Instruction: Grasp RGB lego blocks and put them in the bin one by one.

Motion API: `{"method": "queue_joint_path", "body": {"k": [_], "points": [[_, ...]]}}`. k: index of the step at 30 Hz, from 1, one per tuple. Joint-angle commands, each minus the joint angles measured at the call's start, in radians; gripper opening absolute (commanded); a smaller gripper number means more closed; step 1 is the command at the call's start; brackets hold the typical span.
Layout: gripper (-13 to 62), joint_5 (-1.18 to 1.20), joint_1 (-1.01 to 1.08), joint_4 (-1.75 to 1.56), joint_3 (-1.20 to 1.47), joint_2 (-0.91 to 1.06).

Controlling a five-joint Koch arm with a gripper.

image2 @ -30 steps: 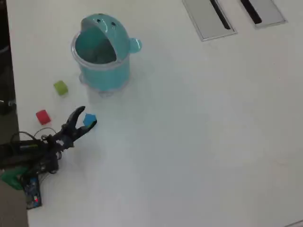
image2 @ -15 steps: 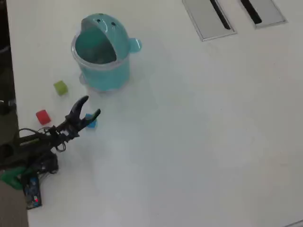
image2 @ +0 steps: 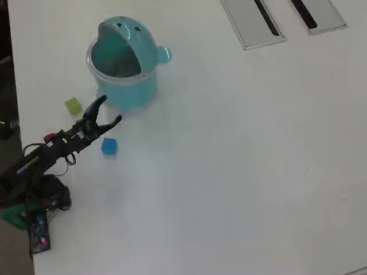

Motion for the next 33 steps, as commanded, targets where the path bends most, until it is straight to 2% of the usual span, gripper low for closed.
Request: {"method": "queue_joint_path", "body": {"k": [1, 8, 14, 21, 33], "points": [[33.1, -0.063, -0.012, 0.04, -0.144, 0.081], [33.4, -0.529, -0.233, 0.403, -0.287, 0.081], [33.4, -0.66, -0.345, 0.689, -0.347, 0.081], [33.2, -0.939, -0.437, 1.052, -0.44, 0.081], [33.0, -1.002, -0.647, 1.203, -0.307, 0.08]]}}
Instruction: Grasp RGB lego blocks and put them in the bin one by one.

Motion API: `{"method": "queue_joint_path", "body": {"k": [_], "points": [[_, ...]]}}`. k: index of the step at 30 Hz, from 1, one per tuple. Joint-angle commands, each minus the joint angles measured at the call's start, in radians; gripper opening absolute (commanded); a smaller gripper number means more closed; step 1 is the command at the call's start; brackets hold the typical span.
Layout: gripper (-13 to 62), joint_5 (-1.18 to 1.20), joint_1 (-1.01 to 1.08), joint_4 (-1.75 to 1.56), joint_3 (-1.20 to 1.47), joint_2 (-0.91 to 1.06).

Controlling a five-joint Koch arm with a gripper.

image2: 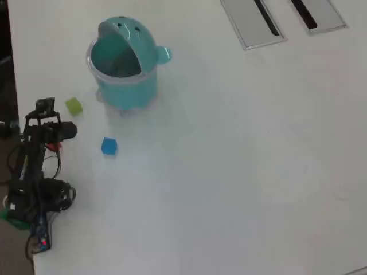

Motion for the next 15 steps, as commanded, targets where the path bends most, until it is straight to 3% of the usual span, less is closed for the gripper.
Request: {"method": "queue_joint_path", "body": {"k": [1, 15], "points": [[33.0, -0.014, -0.046, 0.0, -0.009, 0.08], [32.8, -0.014, -0.307, -0.31, 0.305, 0.071]]}}
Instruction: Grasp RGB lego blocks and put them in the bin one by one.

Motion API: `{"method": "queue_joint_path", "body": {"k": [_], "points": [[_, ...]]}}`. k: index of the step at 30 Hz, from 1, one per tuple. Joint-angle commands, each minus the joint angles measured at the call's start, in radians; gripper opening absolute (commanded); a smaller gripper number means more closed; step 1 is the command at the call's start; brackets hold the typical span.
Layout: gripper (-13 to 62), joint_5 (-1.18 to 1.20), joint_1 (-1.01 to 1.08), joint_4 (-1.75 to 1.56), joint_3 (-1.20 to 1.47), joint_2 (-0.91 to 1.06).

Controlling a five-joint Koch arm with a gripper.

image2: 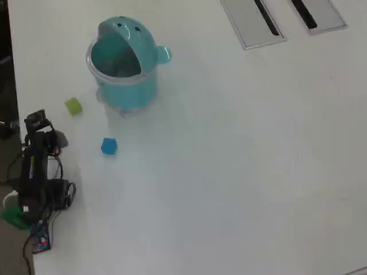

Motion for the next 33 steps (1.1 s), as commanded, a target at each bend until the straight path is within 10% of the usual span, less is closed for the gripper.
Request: {"method": "queue_joint_path", "body": {"k": [1, 33], "points": [[32.7, -0.017, -0.021, -0.133, -0.018, 0.067], [32.2, 0.043, -0.156, -0.838, 0.311, -0.172]]}}
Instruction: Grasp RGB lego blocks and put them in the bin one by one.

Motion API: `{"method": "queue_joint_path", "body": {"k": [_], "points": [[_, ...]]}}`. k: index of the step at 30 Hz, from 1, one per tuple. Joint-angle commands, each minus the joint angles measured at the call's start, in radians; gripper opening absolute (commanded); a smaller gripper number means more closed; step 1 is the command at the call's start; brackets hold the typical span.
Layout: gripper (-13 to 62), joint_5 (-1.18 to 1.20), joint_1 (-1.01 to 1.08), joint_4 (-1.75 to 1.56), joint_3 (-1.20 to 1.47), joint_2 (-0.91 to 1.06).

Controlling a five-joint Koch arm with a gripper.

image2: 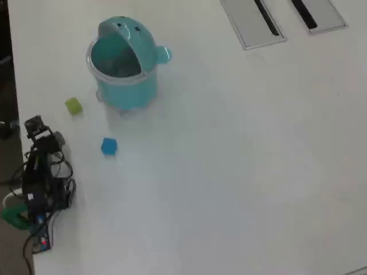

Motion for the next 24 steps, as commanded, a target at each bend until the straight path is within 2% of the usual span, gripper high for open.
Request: {"method": "queue_joint_path", "body": {"k": [1, 14, 17, 22, 24], "points": [[32.2, -0.003, -0.006, -0.083, -0.035, -0.014], [28.3, 0.005, 0.014, -0.161, -0.011, -0.124], [19.8, 0.064, 0.002, -0.161, 0.002, -0.123], [10.4, 0.077, -0.009, -0.138, 0.011, -0.114], [10.1, 0.077, -0.003, -0.141, 0.008, -0.107]]}}
